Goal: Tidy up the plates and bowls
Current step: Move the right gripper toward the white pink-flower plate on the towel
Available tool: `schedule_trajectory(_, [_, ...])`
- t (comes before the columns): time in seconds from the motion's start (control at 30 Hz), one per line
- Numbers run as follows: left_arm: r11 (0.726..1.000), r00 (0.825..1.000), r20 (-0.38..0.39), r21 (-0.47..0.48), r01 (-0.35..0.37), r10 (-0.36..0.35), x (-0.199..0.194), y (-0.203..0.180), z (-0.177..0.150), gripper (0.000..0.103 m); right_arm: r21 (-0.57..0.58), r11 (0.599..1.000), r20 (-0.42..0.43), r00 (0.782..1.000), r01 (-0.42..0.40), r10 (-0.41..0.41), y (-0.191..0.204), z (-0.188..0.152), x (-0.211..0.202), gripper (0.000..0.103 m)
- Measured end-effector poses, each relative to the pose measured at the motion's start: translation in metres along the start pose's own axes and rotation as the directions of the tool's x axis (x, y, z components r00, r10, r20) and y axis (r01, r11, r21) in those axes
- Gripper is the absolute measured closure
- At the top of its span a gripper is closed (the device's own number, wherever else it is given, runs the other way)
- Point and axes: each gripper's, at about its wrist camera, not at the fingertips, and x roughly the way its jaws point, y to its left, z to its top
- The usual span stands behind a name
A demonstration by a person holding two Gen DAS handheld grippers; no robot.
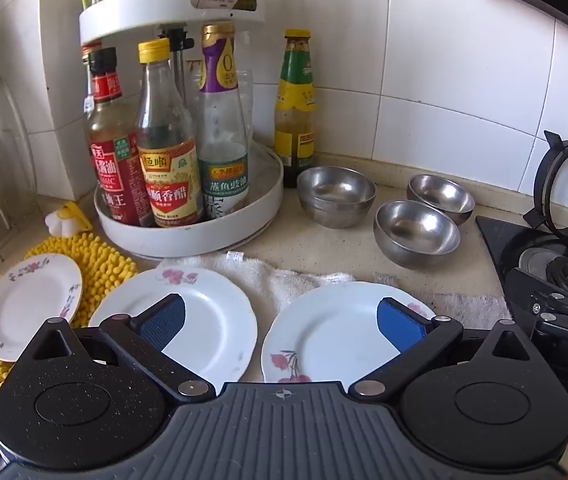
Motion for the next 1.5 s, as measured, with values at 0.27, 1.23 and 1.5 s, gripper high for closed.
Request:
schedule_trajectory(0.27, [1.000, 1.000, 0.001, 0.005, 0.013, -0.013, -0.002, 0.008, -0.009, 0.000, -0.012, 1.000, 0.000, 1.000, 0.008, -0.008, -0.001, -0.009, -0.003, 0.000])
schedule_trajectory(1.23, [0.999, 0.998, -0.054, -0.031, 0.025, -0.027, 0.006, 0.018, -0.010, 0.000, -0.032, 0.999, -0.052, 0.998, 0.035, -0.036, 0.016, -0.007, 0.005, 0.000])
schedule_trajectory(1.5, [0.999, 0.998, -0.058, -0.033, 0.012, -0.014, 0.006, 0.018, -0.010, 0.000, -0.027, 0.999, -0.059, 0.998, 0.034, -0.035, 0.017, -0.008, 0.005, 0.000])
